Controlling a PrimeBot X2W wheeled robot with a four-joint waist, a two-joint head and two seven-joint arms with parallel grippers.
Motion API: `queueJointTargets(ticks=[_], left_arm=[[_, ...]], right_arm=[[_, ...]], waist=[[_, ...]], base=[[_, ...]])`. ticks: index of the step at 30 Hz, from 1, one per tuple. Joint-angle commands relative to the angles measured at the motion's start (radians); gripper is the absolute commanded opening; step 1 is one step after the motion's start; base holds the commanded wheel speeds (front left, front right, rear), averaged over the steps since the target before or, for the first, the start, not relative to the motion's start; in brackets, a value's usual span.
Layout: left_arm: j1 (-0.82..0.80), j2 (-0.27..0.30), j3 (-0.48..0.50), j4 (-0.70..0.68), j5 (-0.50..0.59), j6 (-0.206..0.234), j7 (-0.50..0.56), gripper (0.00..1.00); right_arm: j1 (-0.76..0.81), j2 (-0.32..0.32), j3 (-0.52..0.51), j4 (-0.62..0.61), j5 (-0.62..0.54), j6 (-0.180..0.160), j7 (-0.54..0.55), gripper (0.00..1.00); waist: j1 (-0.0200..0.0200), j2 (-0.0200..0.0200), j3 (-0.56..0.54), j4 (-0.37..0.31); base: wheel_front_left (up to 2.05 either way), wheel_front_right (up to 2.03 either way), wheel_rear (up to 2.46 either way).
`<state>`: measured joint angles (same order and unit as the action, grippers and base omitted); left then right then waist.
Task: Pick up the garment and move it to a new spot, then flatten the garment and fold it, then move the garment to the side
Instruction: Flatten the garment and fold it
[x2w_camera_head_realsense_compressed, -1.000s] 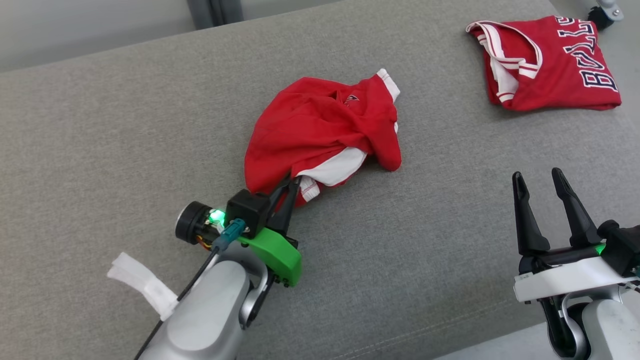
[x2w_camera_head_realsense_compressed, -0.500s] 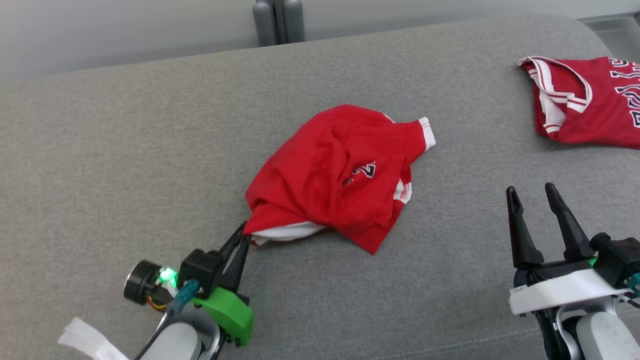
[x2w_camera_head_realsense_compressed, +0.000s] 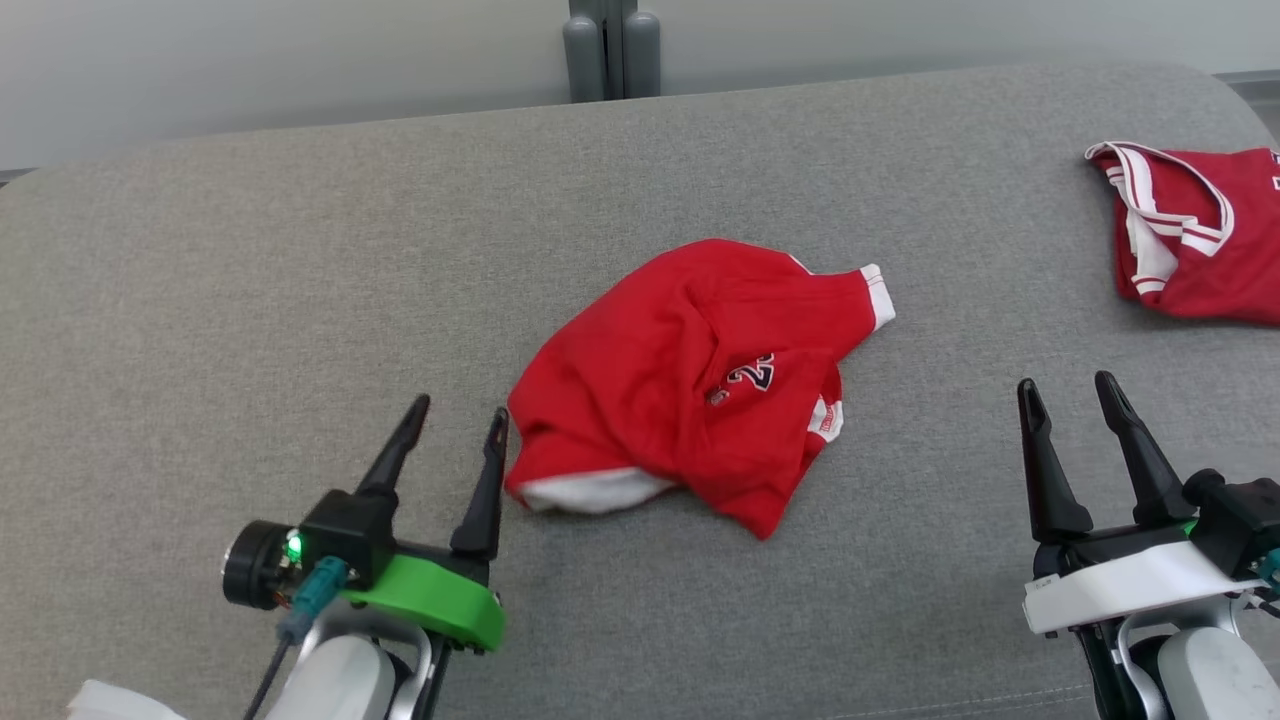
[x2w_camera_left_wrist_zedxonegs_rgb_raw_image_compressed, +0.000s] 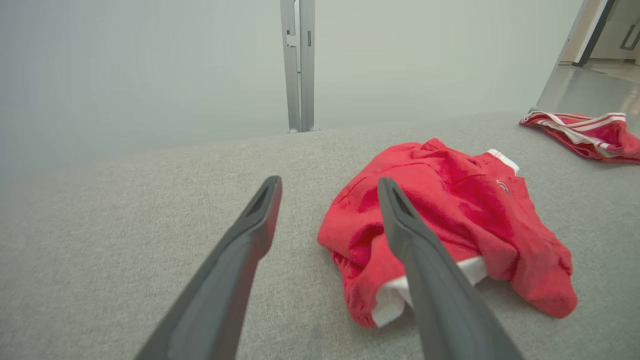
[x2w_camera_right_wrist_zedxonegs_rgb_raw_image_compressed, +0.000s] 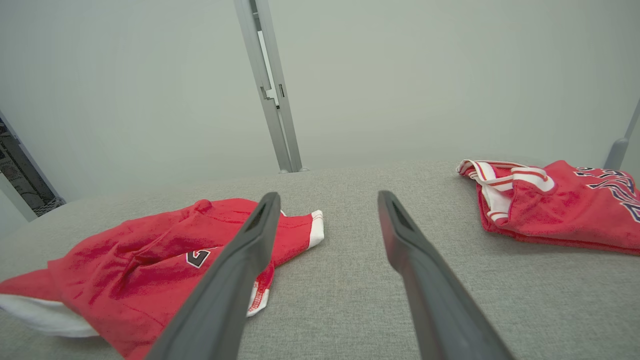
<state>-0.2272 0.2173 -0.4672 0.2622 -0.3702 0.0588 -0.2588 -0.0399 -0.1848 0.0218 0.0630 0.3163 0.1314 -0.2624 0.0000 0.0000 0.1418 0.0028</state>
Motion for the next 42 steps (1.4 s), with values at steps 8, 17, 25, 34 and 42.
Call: queueJointTargets(ticks=[8, 17, 25, 34, 42], left_arm=[[0.072, -0.03, 0.183, -0.128, 0.028, 0.023, -0.006, 1.0], [0.134, -0.06, 0.333, -0.155, 0.079, -0.004, -0.006, 1.0], [0.151, -0.108, 0.384, -0.152, 0.13, -0.046, -0.006, 1.0], [0.132, -0.145, 0.412, -0.144, 0.169, -0.083, -0.006, 1.0], [0.12, -0.158, 0.425, -0.137, 0.186, -0.102, -0.006, 1.0]], right_arm=[[0.021, 0.004, 0.03, 0.022, 0.01, -0.002, -0.003, 1.0], [0.005, -0.005, 0.141, 0.082, 0.025, -0.002, 0.0, 1.0], [-0.045, -0.01, 0.256, 0.201, 0.047, -0.002, -0.001, 1.0], [-0.125, -0.009, 0.336, 0.353, 0.082, -0.002, -0.002, 1.0], [-0.16, -0.002, 0.368, 0.435, 0.112, -0.002, -0.003, 1.0]], waist=[[0.0, 0.0, -0.014, 0.034], [0.0, 0.0, -0.006, 0.067], [0.0, 0.0, 0.013, 0.108], [0.0, 0.0, 0.034, 0.143], [0.0, 0.0, 0.042, 0.166]], base=[[0.0, 0.0, 0.0], [0.0, 0.0, 0.0], [0.0, 0.0, 0.0], [0.0, 0.0, 0.0], [0.0, 0.0, 0.0]])
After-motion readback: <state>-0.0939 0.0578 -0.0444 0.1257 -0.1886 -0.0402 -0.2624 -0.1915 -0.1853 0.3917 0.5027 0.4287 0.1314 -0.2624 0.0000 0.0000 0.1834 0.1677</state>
